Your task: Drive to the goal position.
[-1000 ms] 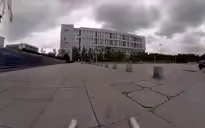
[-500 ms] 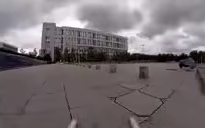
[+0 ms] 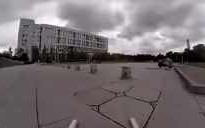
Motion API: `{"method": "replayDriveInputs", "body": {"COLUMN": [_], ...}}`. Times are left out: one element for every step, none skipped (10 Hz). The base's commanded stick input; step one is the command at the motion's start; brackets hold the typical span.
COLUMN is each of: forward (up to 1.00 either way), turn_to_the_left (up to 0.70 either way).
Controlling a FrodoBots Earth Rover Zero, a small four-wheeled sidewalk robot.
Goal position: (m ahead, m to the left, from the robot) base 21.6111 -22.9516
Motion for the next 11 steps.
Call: {"method": "replayDriveInputs", "body": {"forward": [0.70, 0.70, 0.70, 0.70, 0.70, 0.70, 0.70, 0.70, 0.70, 0.70, 0.70], "turn_to_the_left": [0.35, 0.33, 0.11, 0.00, 0.00, 0.00, 0.00, 0.00, 0.00, 0.00, 0.00]}}
